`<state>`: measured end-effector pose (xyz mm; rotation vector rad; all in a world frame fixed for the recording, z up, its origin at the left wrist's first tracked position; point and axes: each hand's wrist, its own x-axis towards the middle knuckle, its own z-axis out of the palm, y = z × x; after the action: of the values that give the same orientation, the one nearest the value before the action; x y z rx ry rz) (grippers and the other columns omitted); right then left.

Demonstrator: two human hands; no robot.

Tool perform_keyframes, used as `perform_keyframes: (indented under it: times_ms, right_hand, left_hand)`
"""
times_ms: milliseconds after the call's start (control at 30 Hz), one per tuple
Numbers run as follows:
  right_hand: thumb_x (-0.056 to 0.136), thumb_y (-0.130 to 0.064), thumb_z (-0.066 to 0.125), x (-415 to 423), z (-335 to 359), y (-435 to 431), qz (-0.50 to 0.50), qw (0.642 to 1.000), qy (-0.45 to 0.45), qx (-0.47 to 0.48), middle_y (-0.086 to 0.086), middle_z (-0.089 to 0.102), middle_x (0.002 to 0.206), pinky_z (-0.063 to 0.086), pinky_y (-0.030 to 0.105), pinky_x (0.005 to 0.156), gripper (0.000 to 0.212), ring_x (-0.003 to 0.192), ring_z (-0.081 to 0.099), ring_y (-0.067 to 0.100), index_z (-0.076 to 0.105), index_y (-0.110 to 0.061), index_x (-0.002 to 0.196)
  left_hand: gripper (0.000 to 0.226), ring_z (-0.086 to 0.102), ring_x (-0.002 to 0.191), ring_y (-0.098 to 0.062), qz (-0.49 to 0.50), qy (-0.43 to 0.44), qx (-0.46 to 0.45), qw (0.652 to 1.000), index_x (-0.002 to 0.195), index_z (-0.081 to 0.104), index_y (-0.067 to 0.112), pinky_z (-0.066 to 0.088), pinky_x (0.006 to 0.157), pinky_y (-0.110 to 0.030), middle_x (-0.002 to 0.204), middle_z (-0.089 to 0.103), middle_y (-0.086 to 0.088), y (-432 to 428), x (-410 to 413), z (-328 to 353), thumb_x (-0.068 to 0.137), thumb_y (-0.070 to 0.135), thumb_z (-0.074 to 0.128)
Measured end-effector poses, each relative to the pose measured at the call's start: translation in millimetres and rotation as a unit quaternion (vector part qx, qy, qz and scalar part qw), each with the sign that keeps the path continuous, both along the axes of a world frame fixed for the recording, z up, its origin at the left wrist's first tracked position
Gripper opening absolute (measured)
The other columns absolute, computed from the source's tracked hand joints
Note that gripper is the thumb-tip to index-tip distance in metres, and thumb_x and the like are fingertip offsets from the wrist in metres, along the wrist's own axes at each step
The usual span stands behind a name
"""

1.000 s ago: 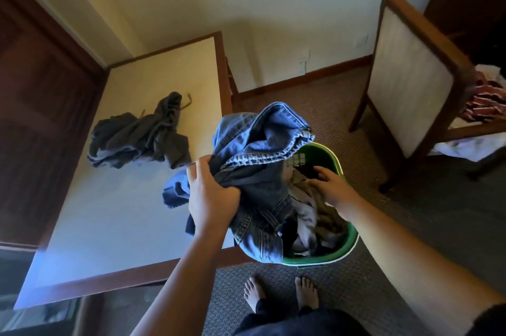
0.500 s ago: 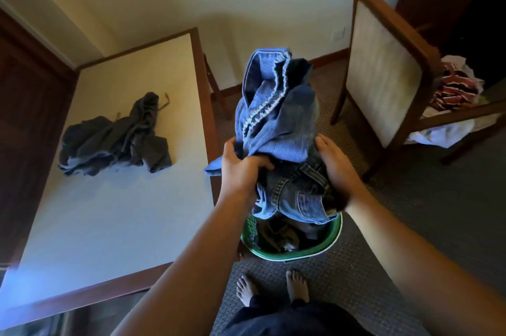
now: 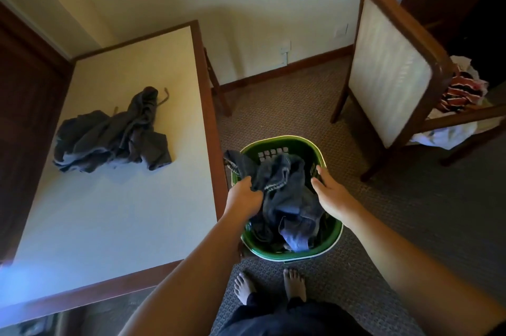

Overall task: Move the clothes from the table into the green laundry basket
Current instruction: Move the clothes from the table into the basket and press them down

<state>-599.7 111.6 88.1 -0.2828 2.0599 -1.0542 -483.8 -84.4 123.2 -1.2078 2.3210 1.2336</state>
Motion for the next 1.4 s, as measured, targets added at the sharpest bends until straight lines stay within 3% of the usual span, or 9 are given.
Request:
perform_keyframes:
  times_ms: [100, 300, 400, 533, 733, 967, 1100, 1200, 1400]
  right_hand:
    - [0.111, -0.040, 0.036, 11, -5, -9, 0.014, 1.000, 0.003, 0.017, -0.003, 0.027, 0.169, 0.037, 0.048, 0.116, 0.056, 0.143, 0.045, 0.037, 0.021, -0.028, 0.164]
    - [0.111, -0.032, 0.039, 38, 4, -47, 0.056, 0.997, 0.024, -0.037, 0.022, 0.052, 0.151, 0.039, 0.058, 0.112, 0.053, 0.133, 0.047, 0.049, 0.027, -0.023, 0.163]
    - [0.111, -0.030, 0.041, 55, 22, -78, 0.084, 0.991, 0.043, -0.096, -0.004, 0.061, 0.140, 0.048, 0.031, 0.107, 0.053, 0.123, 0.061, 0.012, 0.030, -0.023, 0.162]
    - [0.112, -0.028, 0.040, 72, 49, -123, 0.128, 0.975, 0.066, -0.170, -0.021, 0.037, 0.158, 0.026, 0.007, 0.113, 0.049, 0.139, 0.033, -0.016, 0.034, -0.029, 0.160]
    - [0.110, -0.027, 0.042, 101, 75, -198, 0.193, 0.950, 0.112, -0.218, -0.014, 0.043, 0.160, 0.029, 0.028, 0.124, 0.048, 0.147, 0.034, -0.004, 0.037, -0.028, 0.158]
    - [0.109, -0.020, 0.044, 132, 99, -299, 0.228, 0.928, 0.186, -0.230, -0.012, 0.051, 0.151, 0.031, 0.002, 0.108, 0.047, 0.137, 0.042, -0.006, 0.042, -0.021, 0.156]
    - [0.109, -0.024, 0.044, 144, 102, -366, 0.224, 0.935, 0.152, -0.230, -0.010, 0.051, 0.154, 0.037, 0.017, 0.114, 0.047, 0.140, 0.045, -0.001, 0.043, -0.026, 0.156]
    - [0.109, -0.028, 0.046, 151, 103, -416, 0.209, 0.944, 0.144, -0.210, -0.011, 0.049, 0.155, 0.035, 0.010, 0.107, 0.047, 0.142, 0.044, 0.003, 0.043, -0.026, 0.156]
    - [0.109, -0.032, 0.047, 142, 87, -503, 0.135, 0.973, 0.091, -0.164, -0.005, 0.046, 0.157, 0.032, 0.020, 0.108, 0.050, 0.145, 0.043, 0.011, 0.039, -0.026, 0.158]
  left_hand:
    - [0.047, 0.065, 0.121, -0.029, -0.011, -0.001, 0.005, 1.000, 0.147, 0.056, 0.016, 0.056, 0.089, -0.033, 0.142, 0.063, -0.005, -5, 7, -6, 0.100, 0.013, 0.053]
    - [0.052, 0.057, 0.137, -0.023, -0.014, 0.034, 0.007, 0.999, 0.154, 0.050, 0.022, 0.048, 0.104, -0.030, 0.151, 0.059, -0.001, -23, 23, -8, 0.102, 0.014, 0.052]
    - [0.049, 0.062, 0.126, -0.017, -0.002, 0.099, -0.005, 0.995, 0.151, 0.054, 0.024, 0.053, 0.105, -0.033, 0.138, 0.065, 0.003, -33, 33, 2, 0.105, 0.007, 0.049]
    - [0.050, 0.063, 0.120, -0.012, 0.032, 0.163, -0.055, 0.985, 0.151, 0.053, 0.028, 0.052, 0.099, -0.027, 0.139, 0.067, 0.003, -51, 51, 24, 0.105, 0.009, 0.045]
    - [0.048, 0.054, 0.141, -0.017, 0.108, 0.209, -0.133, 0.963, 0.155, 0.048, 0.027, 0.044, 0.111, -0.024, 0.153, 0.057, 0.002, -96, 94, 57, 0.110, 0.012, 0.042]
    - [0.048, 0.057, 0.138, -0.017, 0.191, 0.248, -0.179, 0.933, 0.155, 0.050, 0.023, 0.040, 0.102, -0.016, 0.150, 0.061, -0.001, -189, 143, 78, 0.108, 0.013, 0.043]
    - [0.048, 0.065, 0.124, -0.019, 0.217, 0.264, -0.171, 0.924, 0.154, 0.052, 0.025, 0.045, 0.087, -0.018, 0.139, 0.068, 0.001, -256, 164, 78, 0.108, 0.015, 0.044]
    - [0.048, 0.057, 0.134, -0.011, 0.220, 0.275, -0.164, 0.922, 0.155, 0.050, 0.023, 0.040, 0.096, -0.010, 0.147, 0.062, 0.005, -307, 175, 71, 0.107, 0.018, 0.049]
    - [0.049, 0.055, 0.133, -0.021, 0.227, 0.276, -0.191, 0.914, 0.150, 0.054, 0.022, 0.046, 0.107, -0.032, 0.147, 0.057, -0.001, -410, 180, 51, 0.102, 0.029, 0.063]
